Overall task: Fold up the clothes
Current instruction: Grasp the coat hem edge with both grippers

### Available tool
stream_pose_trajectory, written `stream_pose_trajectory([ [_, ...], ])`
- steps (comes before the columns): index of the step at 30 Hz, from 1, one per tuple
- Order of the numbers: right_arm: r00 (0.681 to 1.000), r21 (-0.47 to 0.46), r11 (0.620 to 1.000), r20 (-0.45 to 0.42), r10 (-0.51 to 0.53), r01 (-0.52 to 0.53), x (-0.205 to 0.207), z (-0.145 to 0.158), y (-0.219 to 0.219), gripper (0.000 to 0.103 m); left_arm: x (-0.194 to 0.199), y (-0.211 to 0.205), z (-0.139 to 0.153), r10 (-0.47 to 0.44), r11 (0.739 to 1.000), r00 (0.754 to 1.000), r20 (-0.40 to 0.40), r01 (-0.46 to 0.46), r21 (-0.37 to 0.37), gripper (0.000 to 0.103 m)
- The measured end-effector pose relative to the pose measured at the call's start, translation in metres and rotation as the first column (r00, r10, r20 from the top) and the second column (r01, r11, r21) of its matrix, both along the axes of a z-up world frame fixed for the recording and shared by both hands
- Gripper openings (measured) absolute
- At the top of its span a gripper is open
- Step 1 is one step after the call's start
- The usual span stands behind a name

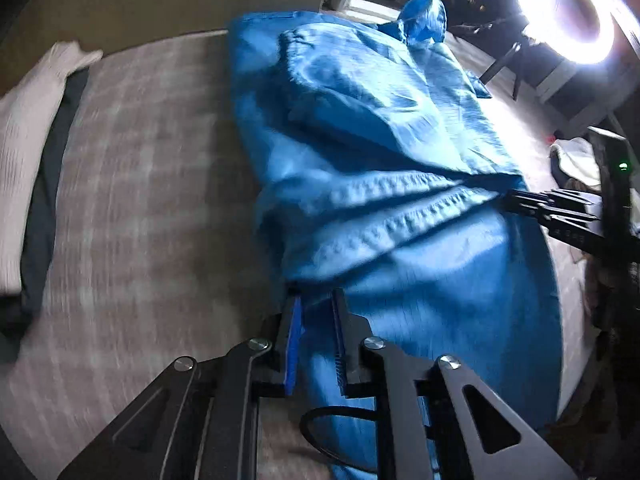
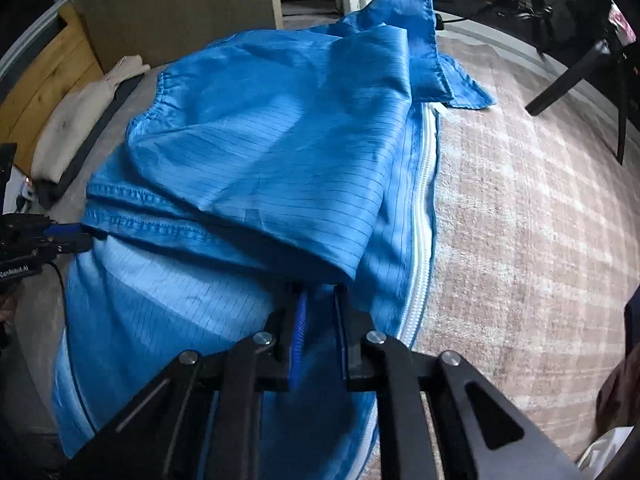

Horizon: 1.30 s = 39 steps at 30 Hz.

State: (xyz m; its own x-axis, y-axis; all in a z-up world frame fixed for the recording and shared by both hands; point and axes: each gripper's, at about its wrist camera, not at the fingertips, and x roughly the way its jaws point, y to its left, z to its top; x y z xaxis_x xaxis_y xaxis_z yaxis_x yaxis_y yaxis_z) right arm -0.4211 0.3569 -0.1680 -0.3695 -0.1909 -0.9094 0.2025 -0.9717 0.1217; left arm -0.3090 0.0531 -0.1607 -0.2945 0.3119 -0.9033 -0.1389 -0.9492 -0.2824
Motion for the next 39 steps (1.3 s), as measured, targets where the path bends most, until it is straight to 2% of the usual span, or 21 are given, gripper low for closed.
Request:
stream_pose_trajectory([
  [5, 0.997, -0.052, 0.996, -0.031, -0.073, 0.071, 0.062, 0.032, 0.02, 0.017, 0.024, -0.015, 0.034, 0.014, 1.0, 0.998, -0.064, -0.013, 0.018, 0.019],
  [9, 0.99, -0.096, 0.987, -0.054, -0.132, 0.126, 0.112, 0.058, 0.036, 0.038, 0.061, -0.026, 0.063, -0.05, 0.996, 0.994, -0.096, 0.056, 0.062, 0.02],
  [10, 0.987, -0.107, 0.984, -0.059, -0.147, 0.14, 0.124, 0.065, 0.04, 0.04, 0.072, -0.027, 0.069, -0.069, 0.995, 0.993, -0.098, 0.076, 0.068, 0.021],
  [13, 0.979, -0.135, 0.974, -0.071, -0.192, 0.181, 0.164, 0.082, 0.052, 0.04, 0.113, -0.037, 0.08, -0.1, 0.991, 0.992, -0.077, 0.106, 0.086, 0.023],
  [17, 0.966, -0.115, 0.962, -0.046, -0.254, 0.248, 0.244, 0.078, 0.054, 0.04, 0.176, -0.043, 0.087, -0.107, 0.993, 0.993, -0.055, 0.109, 0.046, 0.023],
  [19, 0.963, -0.148, 0.953, -0.015, -0.271, 0.266, 0.272, 0.073, 0.053, 0.04, 0.207, -0.045, 0.089, -0.081, 0.995, 0.996, -0.042, 0.083, 0.058, 0.023],
  [23, 0.961, -0.212, 0.938, 0.033, -0.274, 0.275, 0.318, 0.051, 0.052, 0.043, 0.266, -0.026, 0.07, -0.01, 0.989, 0.999, 0.033, 0.005, 0.15, 0.024],
  [25, 0.966, -0.199, 0.945, 0.063, -0.252, 0.26, 0.332, 0.036, 0.045, 0.043, 0.293, 0.001, 0.052, -0.011, 0.98, 0.997, 0.079, -0.005, 0.198, 0.025],
  [27, 0.971, -0.165, 0.958, 0.083, -0.225, 0.236, 0.344, 0.024, 0.036, 0.043, 0.311, 0.03, 0.037, -0.033, 0.982, 0.994, 0.105, 0.013, 0.186, 0.027],
  [31, 0.987, -0.112, 0.981, 0.043, -0.154, 0.158, 0.357, 0.016, 0.014, 0.043, 0.33, 0.059, 0.025, 0.015, 0.998, 0.998, 0.067, -0.019, 0.057, 0.028],
  [35, 0.989, -0.149, 0.978, 0.037, -0.141, 0.145, 0.378, 0.012, 0.008, 0.043, 0.352, 0.061, 0.005, 0.031, 0.998, 0.994, 0.107, -0.036, 0.046, 0.028],
  [39, 0.986, -0.143, 0.976, 0.051, -0.157, 0.163, 0.39, -0.002, 0.005, 0.044, 0.351, 0.057, -0.013, 0.08, 0.988, 0.989, 0.128, -0.095, 0.119, 0.028],
])
